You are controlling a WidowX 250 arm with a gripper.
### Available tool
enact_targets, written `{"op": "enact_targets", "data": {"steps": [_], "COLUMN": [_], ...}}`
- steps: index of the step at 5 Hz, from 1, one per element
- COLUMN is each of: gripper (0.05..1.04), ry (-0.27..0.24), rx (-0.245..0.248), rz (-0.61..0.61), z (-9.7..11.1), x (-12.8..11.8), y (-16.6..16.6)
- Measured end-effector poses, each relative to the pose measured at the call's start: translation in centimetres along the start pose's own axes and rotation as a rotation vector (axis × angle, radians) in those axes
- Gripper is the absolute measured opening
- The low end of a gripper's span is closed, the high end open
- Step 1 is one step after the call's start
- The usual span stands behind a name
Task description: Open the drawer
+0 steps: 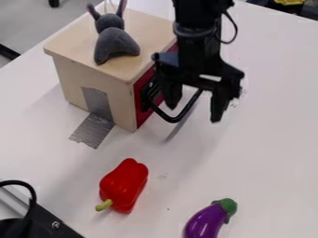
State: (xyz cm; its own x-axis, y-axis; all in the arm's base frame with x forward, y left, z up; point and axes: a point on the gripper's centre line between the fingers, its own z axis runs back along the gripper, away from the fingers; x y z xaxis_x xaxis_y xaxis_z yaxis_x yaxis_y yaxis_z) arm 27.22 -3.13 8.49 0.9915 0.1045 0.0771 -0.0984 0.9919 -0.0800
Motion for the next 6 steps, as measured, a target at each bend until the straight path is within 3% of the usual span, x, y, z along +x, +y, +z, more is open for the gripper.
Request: {"op": "enact_targets", "data": {"steps": [2,5,6], "gripper": [0.999,0.964,0.686], "ry": [-0.002,0.086,0.089], "rx": [0.059,0.161,0.16], "rz": [-0.055,-0.137,-0.133], "z": [-2.4,-7.8,-7.8], "x": [3.8,3.8,3.7], "y": [1.4,1.6,1.5]}}
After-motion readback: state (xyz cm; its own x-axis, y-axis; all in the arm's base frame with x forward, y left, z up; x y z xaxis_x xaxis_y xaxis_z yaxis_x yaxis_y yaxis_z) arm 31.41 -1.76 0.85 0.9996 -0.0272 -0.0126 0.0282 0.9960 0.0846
